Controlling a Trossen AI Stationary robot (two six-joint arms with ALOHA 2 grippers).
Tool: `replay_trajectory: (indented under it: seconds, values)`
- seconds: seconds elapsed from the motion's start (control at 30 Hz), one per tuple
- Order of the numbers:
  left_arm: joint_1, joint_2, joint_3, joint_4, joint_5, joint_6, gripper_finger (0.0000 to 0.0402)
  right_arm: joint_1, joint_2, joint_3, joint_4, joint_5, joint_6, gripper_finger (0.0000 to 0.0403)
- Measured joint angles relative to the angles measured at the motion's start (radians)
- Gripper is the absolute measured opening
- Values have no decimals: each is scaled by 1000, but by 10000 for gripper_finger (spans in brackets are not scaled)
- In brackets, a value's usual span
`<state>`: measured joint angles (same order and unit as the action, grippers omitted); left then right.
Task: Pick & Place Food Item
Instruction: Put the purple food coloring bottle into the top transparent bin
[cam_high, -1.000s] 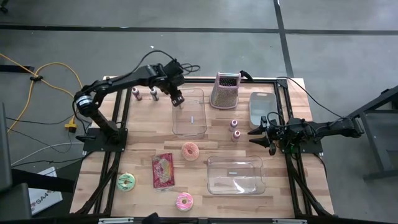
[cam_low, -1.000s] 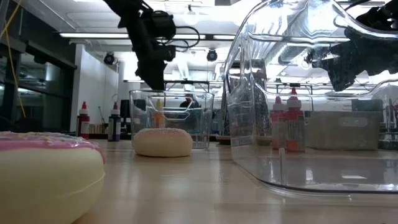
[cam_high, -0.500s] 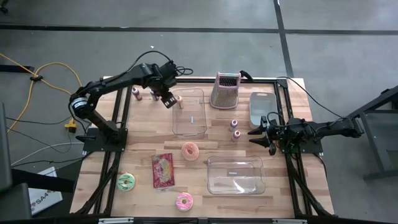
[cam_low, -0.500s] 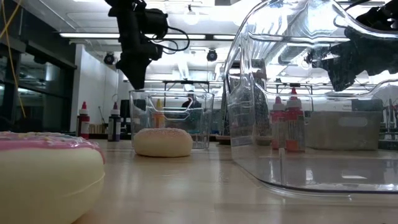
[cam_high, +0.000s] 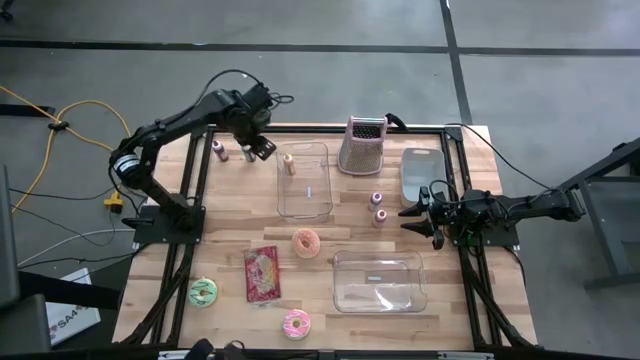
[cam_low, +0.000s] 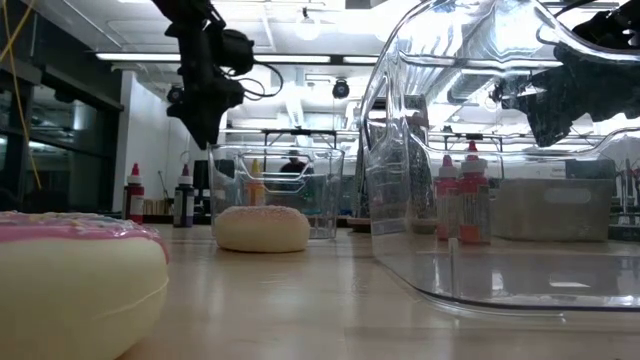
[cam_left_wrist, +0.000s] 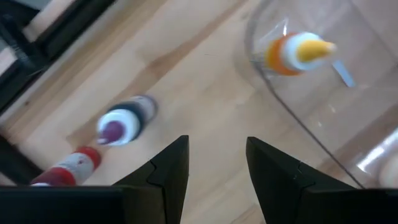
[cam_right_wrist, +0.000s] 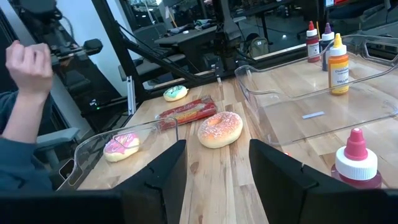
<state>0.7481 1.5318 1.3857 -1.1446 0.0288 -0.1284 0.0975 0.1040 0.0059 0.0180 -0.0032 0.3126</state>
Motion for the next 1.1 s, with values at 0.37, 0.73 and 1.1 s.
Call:
replay_trajectory:
  seconds: [0.37,0.73,1.1]
  values:
    - [118,0,0,0,-1,5,155,0,0,0,0,0,0,162]
    - [214,9,0,30,-6,98,155,0,0,0,0,0,0,162]
    - [227,91,-1,37,-7,119,155,0,0,0,0,0,0,162]
